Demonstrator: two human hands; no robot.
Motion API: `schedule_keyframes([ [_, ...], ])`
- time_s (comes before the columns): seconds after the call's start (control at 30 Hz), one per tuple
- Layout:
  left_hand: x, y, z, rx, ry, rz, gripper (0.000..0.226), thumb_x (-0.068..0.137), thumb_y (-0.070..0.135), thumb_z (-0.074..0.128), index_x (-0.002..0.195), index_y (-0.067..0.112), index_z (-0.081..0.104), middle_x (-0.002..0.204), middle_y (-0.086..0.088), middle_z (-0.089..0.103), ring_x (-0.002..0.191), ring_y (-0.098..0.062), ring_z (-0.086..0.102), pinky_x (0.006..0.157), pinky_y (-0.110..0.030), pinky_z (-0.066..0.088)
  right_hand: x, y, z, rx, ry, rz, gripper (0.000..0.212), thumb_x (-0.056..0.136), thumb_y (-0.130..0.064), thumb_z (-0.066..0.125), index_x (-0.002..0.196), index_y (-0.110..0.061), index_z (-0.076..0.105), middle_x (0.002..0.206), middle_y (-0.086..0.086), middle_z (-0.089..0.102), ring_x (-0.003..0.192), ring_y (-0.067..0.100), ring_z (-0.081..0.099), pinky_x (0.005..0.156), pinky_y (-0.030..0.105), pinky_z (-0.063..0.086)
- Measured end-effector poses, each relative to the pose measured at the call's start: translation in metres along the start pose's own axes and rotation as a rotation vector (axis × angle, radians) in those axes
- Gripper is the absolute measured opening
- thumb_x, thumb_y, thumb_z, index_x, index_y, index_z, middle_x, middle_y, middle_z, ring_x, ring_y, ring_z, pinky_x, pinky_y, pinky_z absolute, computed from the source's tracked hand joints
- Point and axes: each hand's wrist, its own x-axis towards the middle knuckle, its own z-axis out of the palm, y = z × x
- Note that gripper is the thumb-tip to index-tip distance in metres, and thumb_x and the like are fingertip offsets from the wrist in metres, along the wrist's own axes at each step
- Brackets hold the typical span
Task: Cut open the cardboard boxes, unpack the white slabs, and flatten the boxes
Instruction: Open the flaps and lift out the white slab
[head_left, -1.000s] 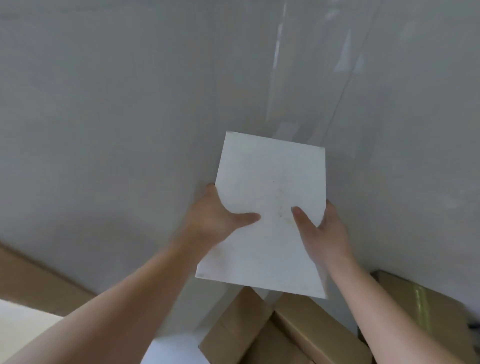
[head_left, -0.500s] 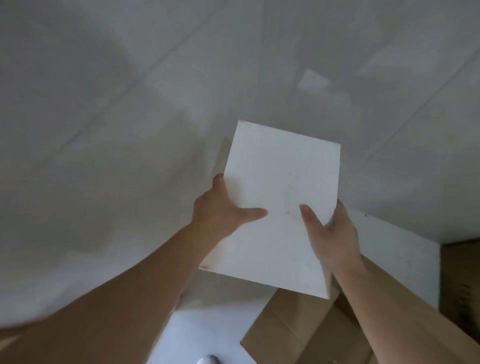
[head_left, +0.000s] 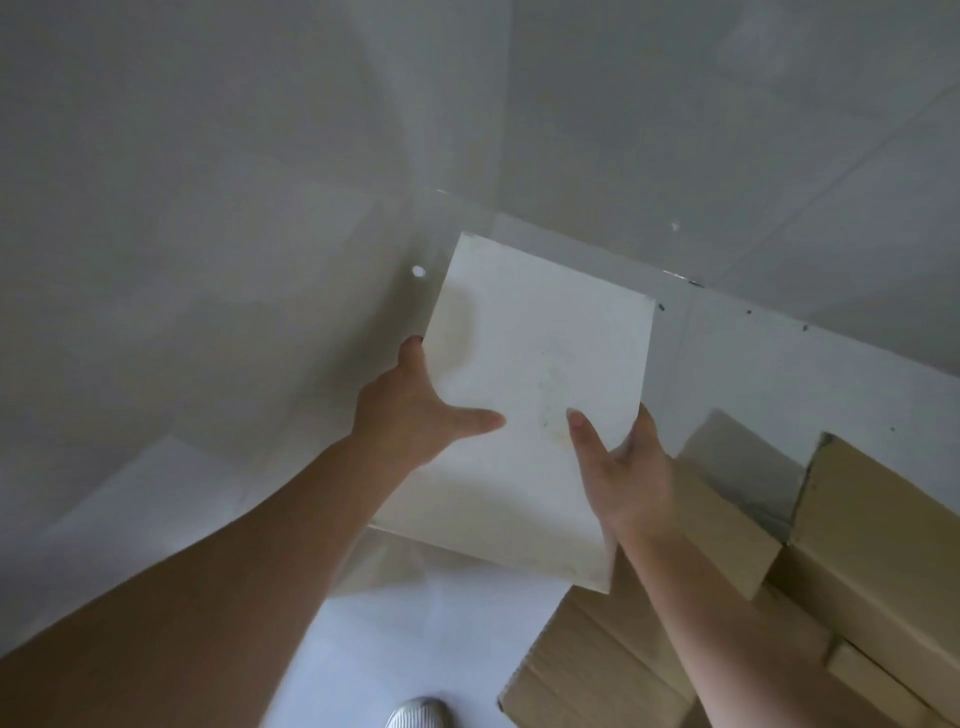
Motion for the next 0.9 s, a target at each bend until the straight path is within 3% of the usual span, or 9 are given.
schedule_keyframes([
  [0.2,0.045,-0.038,0.045,0.023,-0.035,-0.034,0.126,0.04,0.073,0.076,0.142,0.019,0.027,0.139,0.0,0.046,0.125,-0.026,0.046,0.095,-0.035,0.041,0.022,0.044,0.047,-0.015,-0.01,0.073,0.056,0.074,-0.069,0.058,0.119,-0.039,0.047,0.083,-0.043,0.052,0.073,-0.027,0.047,0.064,0.004,0.033],
  [0.3,0.06,-0.056,0.063,-0.005,-0.074,-0.051,0.127,0.037,0.07,0.078,0.142,0.018,0.028,0.138,0.001,0.046,0.124,-0.022,0.046,0.089,-0.029,0.038,0.025,0.065,0.063,-0.025,-0.041,0.064,0.058,0.076,-0.066,0.06,0.122,-0.033,0.048,0.097,-0.03,0.057,0.089,-0.009,0.053,0.079,0.017,0.043],
  [0.37,0.068,-0.066,0.069,-0.004,-0.09,-0.064,0.121,0.038,0.065,0.082,0.138,0.019,0.03,0.133,0.002,0.049,0.119,-0.022,0.049,0.082,-0.026,0.036,0.024,0.074,0.074,-0.038,-0.08,0.072,0.063,0.077,-0.065,0.06,0.128,-0.03,0.047,0.108,-0.021,0.059,0.103,0.004,0.055,0.088,0.024,0.041],
  [0.53,0.08,-0.083,0.072,0.15,-0.056,-0.093,0.112,0.045,0.058,0.086,0.132,0.015,0.031,0.13,-0.003,0.053,0.117,-0.026,0.052,0.083,-0.033,0.041,0.026,0.079,0.1,-0.055,-0.175,0.139,0.071,0.076,-0.057,0.069,0.132,-0.023,0.043,0.111,-0.016,0.058,0.111,0.014,0.058,0.084,0.021,0.038],
  [0.6,0.079,-0.083,0.074,0.191,-0.034,-0.125,0.109,0.05,0.055,0.086,0.133,0.011,0.03,0.129,-0.007,0.054,0.117,-0.027,0.053,0.085,-0.034,0.042,0.028,0.076,0.106,-0.065,-0.191,0.175,0.076,0.075,-0.056,0.071,0.133,-0.02,0.038,0.111,-0.012,0.058,0.112,0.017,0.058,0.082,0.021,0.038],
  [0.73,0.056,-0.073,0.083,0.296,0.054,-0.095,0.096,0.069,0.046,0.079,0.138,0.003,0.027,0.133,-0.016,0.047,0.12,-0.031,0.048,0.093,-0.037,0.041,0.03,0.063,0.112,-0.145,-0.211,0.263,0.095,0.077,-0.053,0.071,0.142,-0.002,0.024,0.132,0.012,0.055,0.12,0.028,0.054,0.091,0.028,0.042],
  [0.9,0.026,-0.061,0.074,0.281,0.049,-0.072,0.073,0.083,0.034,0.066,0.139,0.011,0.026,0.136,-0.012,0.042,0.123,-0.03,0.045,0.091,-0.039,0.043,0.029,0.026,0.102,-0.28,-0.285,0.279,0.103,0.084,-0.051,0.064,0.146,0.008,0.006,0.141,0.023,0.043,0.13,0.033,0.044,0.103,0.035,0.036],
])
